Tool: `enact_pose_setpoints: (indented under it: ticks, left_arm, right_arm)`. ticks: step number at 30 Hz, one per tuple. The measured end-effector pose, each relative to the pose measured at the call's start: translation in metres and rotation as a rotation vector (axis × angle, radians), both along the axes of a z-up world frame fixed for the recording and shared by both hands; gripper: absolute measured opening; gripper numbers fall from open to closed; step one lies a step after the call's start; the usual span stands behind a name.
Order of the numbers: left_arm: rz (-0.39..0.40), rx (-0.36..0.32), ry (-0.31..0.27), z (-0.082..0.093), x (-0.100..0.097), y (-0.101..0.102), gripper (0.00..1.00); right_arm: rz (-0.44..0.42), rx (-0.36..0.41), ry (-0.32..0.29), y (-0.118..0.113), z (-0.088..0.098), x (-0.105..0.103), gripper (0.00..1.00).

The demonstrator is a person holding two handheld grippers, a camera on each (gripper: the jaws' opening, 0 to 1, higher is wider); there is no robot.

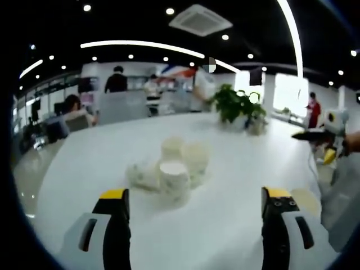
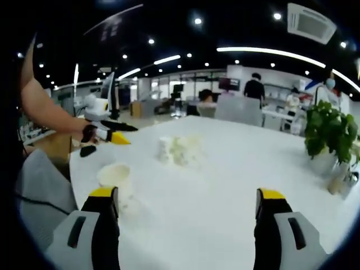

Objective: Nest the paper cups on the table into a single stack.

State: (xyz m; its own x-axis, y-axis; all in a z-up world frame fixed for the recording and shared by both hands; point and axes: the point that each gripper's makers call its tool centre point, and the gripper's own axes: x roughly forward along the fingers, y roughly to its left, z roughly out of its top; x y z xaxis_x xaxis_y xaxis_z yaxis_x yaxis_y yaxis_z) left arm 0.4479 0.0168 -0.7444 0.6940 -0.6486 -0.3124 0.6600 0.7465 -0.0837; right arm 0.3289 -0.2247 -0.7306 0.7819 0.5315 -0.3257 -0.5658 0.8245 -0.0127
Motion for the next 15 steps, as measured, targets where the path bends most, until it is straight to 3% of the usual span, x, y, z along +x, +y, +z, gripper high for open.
enact_pose_setpoints:
  ticks: [9,15]
  left_arm:
    - [-0.043,0.014,0.001,-0.005,0.027,-0.02,0.92]
    - [-0.028,0.002,0.006,-0.015,0.048,-0.023,0.83]
  right_arm:
    - [-0.013,0.002,0.025,-0.003,-0.008,0.001,0.99]
    - [-0.02,0.0,0.033,-0.007,-0.009,0.003,0.99]
